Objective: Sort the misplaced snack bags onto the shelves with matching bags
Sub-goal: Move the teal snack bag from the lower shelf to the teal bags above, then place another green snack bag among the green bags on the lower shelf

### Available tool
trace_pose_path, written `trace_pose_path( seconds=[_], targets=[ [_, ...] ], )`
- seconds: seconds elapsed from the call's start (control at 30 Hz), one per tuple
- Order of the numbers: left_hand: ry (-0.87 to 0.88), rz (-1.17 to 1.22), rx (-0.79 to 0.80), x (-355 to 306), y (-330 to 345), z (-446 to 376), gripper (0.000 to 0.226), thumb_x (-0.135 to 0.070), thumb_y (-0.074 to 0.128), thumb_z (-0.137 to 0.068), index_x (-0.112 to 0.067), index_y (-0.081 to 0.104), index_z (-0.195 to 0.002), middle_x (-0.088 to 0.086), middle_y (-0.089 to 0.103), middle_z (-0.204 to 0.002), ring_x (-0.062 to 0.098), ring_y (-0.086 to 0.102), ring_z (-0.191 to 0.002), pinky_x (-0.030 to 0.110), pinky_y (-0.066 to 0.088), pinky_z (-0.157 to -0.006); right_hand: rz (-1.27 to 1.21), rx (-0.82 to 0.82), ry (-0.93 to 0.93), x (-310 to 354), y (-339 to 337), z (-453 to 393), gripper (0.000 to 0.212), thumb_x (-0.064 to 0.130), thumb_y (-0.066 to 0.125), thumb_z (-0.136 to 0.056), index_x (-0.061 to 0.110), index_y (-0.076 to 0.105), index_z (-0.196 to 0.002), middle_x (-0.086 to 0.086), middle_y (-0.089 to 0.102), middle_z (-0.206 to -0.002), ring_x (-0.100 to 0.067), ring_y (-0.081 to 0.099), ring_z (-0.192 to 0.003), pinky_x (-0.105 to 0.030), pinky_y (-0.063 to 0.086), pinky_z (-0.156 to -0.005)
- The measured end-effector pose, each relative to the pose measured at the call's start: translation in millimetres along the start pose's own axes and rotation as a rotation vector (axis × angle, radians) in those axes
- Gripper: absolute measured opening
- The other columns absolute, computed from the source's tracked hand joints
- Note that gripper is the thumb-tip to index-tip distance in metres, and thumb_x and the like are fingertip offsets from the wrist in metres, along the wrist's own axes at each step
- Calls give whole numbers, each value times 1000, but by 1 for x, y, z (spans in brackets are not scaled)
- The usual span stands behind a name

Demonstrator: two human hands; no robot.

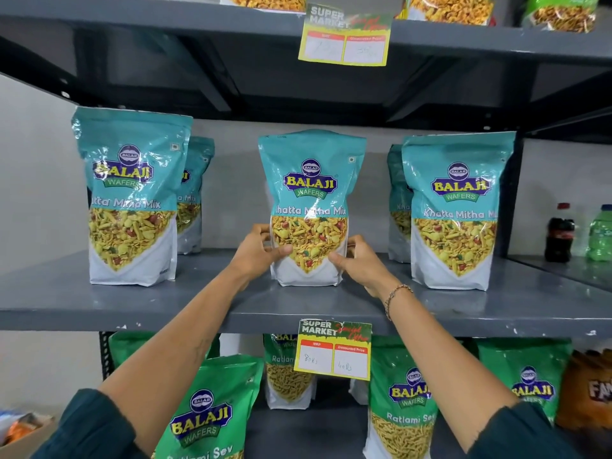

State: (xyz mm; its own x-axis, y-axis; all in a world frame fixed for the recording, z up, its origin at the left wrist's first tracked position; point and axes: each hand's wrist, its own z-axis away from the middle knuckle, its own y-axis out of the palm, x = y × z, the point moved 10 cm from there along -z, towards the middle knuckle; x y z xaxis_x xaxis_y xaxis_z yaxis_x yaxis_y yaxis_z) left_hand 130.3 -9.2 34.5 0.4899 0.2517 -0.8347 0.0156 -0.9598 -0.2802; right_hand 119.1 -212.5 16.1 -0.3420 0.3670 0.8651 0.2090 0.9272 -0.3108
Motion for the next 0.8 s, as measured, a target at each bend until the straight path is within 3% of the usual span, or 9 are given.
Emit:
trace_pose_path(
  seconds=[0.23, 0.3, 0.37, 0.4, 0.47, 0.53, 0.6, 0.67, 0.8],
  targets=[
    [-54, 7, 66, 2, 7, 8, 50, -28, 66, -81, -13, 40, -121, 2, 55, -118, 23, 53, -117, 32, 46, -92, 7, 19, 23, -2, 1, 3, 36, 23, 62, -84, 15, 40, -112, -8, 58, -123, -20, 55, -108, -39, 47, -95],
    [-66, -55, 40, 3, 6, 10, 55, -32, 64, -83, -11, 38, -127, 5, 53, -126, 23, 51, -119, 35, 44, -94, 38, 18, 35, -2, 1, 7, 42, 27, 60, -85, 13, 39, -119, -5, 57, -123, -18, 54, -107, -35, 45, -90],
    [-58, -160, -113, -3, -8, 15, 59, -32, 61, -86, -6, 35, -132, 9, 51, -132, 25, 50, -118, 34, 41, -91, 135, -77, 15, 3, -7, 14, 47, 31, 57, -86, 10, 39, -124, -2, 55, -121, -19, 52, -109, -35, 44, -91],
    [-25, -200, -218, -11, -17, 21, 50, -29, 57, -89, -5, 40, -129, 10, 53, -130, 26, 51, -117, 31, 39, -89, 192, -162, -14, 10, -14, 19, 43, 30, 55, -87, 8, 42, -121, -3, 55, -118, -20, 52, -108, -34, 43, -90],
    [101, -247, -359, -34, -28, 40, 23, -20, 46, -93, -6, 55, -109, 11, 59, -111, 23, 54, -103, 17, 36, -77, 275, -344, -117, 28, -28, 35, 24, 22, 51, -89, 7, 52, -108, -8, 60, -111, -23, 56, -103, -31, 44, -84],
    [186, -256, -370, -53, -29, 60, 24, -17, 40, -95, -8, 61, -97, 2, 59, -96, 16, 52, -87, 11, 34, -58, 297, -435, -222, 49, -30, 57, 12, 14, 50, -89, 8, 58, -95, -9, 65, -99, -23, 60, -94, -33, 49, -81],
    [207, -170, -324, -59, -26, 79, 25, -19, 40, -95, -10, 63, -98, -4, 62, -96, 12, 56, -87, 6, 39, -65, 273, -419, -279, 63, -21, 80, 9, 13, 52, -88, 10, 60, -90, -4, 64, -85, -19, 61, -83, -33, 52, -77],
    [222, -65, -283, -58, -23, 101, 22, -21, 43, -95, -14, 64, -96, -3, 67, -92, 11, 61, -86, 17, 48, -74, 207, -368, -293, 70, -8, 106, 8, 16, 54, -86, 13, 61, -88, 1, 62, -75, -15, 59, -73, -30, 50, -71],
    [174, 153, -247, -33, -19, 150, 21, -19, 46, -95, -11, 65, -92, 1, 66, -80, 7, 62, -73, 18, 53, -63, -3, -348, -355, 66, 21, 168, 3, 17, 57, -84, 17, 60, -83, -7, 64, -65, -21, 61, -63, -30, 48, -60]
  ],
)
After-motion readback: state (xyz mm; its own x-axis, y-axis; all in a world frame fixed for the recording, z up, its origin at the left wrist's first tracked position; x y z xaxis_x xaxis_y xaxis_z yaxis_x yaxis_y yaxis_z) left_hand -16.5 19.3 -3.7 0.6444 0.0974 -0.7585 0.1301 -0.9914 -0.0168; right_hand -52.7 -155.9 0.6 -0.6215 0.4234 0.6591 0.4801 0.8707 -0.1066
